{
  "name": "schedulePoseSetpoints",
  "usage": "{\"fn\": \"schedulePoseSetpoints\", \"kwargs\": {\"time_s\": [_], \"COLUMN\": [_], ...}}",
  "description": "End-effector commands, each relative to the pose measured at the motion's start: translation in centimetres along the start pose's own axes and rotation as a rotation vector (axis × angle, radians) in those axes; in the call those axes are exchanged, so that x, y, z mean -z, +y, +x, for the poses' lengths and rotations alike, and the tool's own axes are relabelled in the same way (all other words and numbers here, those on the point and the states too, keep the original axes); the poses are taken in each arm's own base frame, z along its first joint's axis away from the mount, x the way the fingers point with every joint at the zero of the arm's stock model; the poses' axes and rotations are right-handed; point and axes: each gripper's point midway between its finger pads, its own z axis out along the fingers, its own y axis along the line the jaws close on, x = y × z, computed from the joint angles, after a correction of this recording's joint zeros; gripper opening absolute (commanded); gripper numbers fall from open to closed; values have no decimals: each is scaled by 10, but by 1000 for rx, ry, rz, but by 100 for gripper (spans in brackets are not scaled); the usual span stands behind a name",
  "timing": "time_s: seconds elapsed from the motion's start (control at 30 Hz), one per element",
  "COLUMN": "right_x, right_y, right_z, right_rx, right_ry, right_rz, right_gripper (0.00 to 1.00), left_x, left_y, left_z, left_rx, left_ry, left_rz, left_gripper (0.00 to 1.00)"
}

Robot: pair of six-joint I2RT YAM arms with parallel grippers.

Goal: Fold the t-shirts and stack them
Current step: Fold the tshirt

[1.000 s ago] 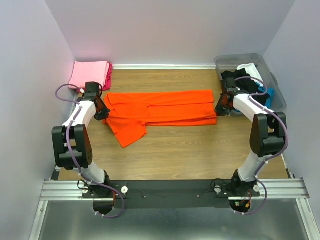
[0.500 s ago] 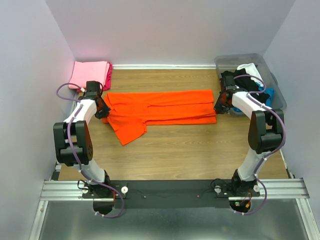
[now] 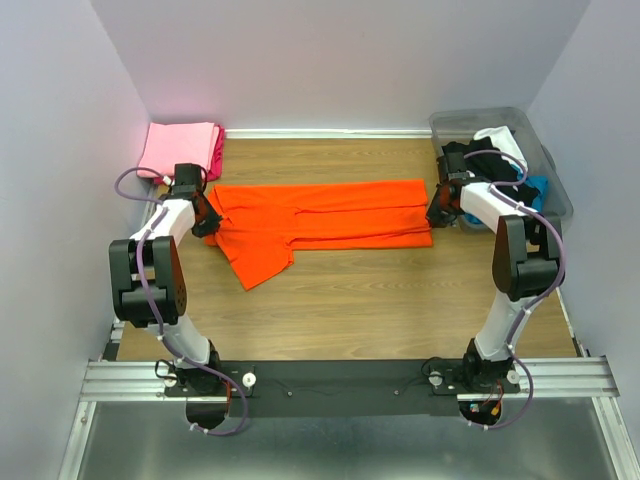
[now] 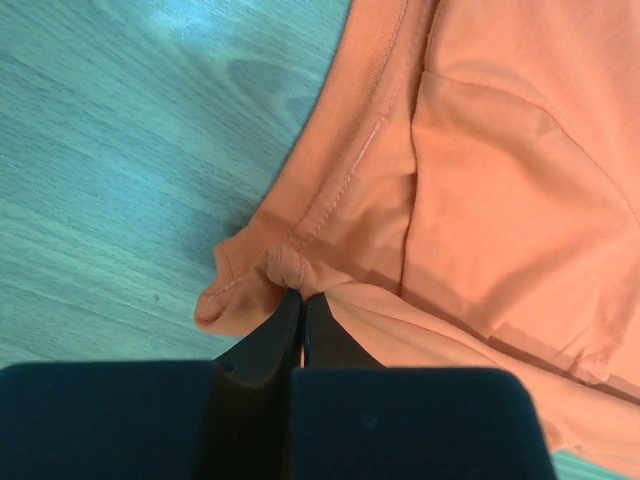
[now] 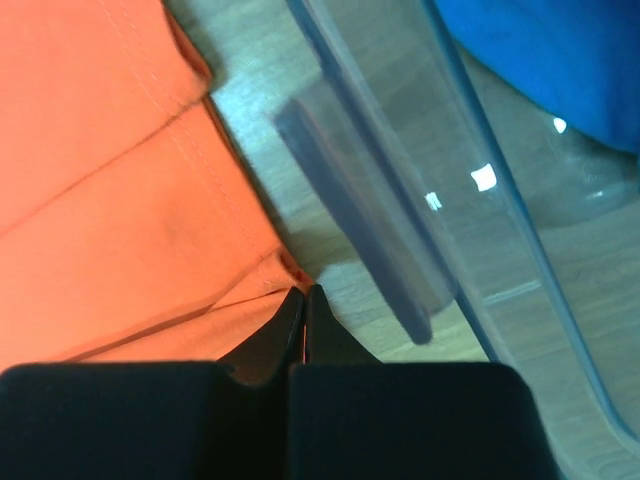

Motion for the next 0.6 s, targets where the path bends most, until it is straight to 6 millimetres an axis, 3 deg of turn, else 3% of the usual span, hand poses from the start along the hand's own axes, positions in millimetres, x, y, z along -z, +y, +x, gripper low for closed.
{"fn": "schedulePoseSetpoints", "kwargs": {"time_s": [0.0, 0.03, 0.07, 0.13, 0.17, 0.27, 0.4, 0.47, 0.57], "right_x": [-2, -1, 1, 9, 13, 28, 55, 70, 87], "right_y": [-1, 0, 0, 5, 8, 17, 35, 45, 74], "right_z": [-20, -21, -23, -28, -30, -36, -40, -43, -29], "right_rx": [0, 1, 4, 8, 27, 61, 96, 119, 176], "right_ry": [-56, -60, -66, -83, -91, -114, -156, -185, -191], "right_rz": [6, 1, -3, -28, -44, -102, -180, -225, -310], "right_gripper": [8, 10, 14, 23, 25, 38, 52, 54, 55], "left_x": [-4, -3, -1, 6, 14, 33, 52, 63, 67], "left_y": [5, 5, 4, 1, -2, -6, -7, -7, -8], "left_z": [-5, -6, -8, -16, -22, -35, -32, -26, 3], "left_rx": [16, 15, 12, 15, 15, 12, -6, -14, -51], "left_ry": [-28, -31, -36, -63, -89, -150, -182, -193, -151], "left_rz": [-11, -11, -8, 1, 14, 36, 55, 65, 79], "left_gripper": [5, 9, 24, 39, 54, 74, 86, 87, 90]}}
